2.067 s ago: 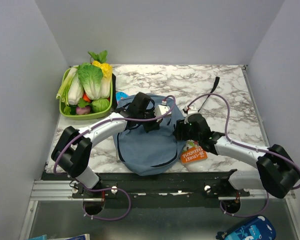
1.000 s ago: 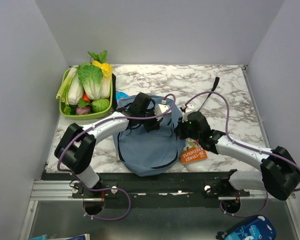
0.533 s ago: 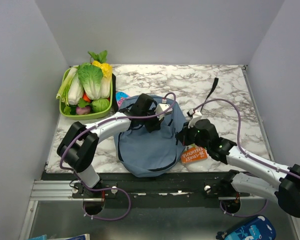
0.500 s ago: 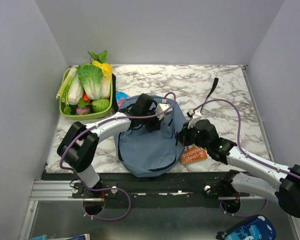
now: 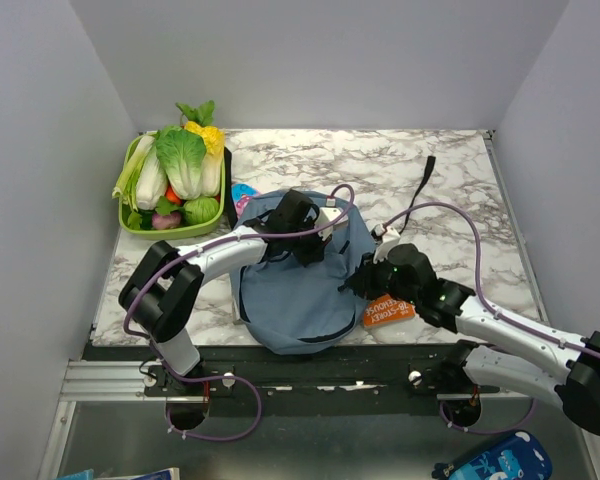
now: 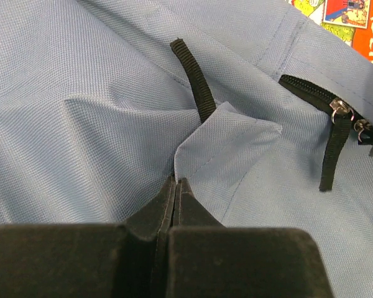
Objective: Pack the student bag
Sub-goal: Unzip the student bag at the center of the board.
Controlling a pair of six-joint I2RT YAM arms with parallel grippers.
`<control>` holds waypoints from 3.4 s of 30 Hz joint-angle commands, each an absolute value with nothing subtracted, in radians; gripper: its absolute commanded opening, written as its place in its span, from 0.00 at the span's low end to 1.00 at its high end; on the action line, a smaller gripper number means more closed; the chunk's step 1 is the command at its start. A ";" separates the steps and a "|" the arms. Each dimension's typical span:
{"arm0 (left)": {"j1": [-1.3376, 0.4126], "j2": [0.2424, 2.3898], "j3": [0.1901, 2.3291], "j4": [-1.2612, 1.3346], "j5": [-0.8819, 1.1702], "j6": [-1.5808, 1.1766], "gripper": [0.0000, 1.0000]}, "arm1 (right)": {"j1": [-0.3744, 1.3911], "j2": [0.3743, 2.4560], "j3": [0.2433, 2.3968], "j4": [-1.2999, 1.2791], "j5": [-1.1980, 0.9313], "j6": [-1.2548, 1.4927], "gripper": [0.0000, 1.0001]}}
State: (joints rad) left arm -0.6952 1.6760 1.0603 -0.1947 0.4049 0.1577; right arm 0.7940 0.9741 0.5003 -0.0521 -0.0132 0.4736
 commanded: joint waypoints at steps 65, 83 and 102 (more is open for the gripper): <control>-0.692 1.667 1.109 -0.175 0.403 0.195 0.00 | 0.925 1.131 0.646 -0.225 0.307 0.278 0.42; -0.690 1.724 1.195 -0.170 0.327 0.121 0.00 | 0.928 1.043 0.643 -0.163 0.247 0.353 0.01; -0.678 1.778 1.284 -0.103 0.132 -0.023 0.00 | 1.066 0.893 0.712 -0.670 0.463 0.805 0.01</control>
State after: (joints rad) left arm -0.6960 1.7714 1.2175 -0.2054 0.2493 0.0311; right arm 1.0317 0.9257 0.6834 -0.5507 0.4324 0.6895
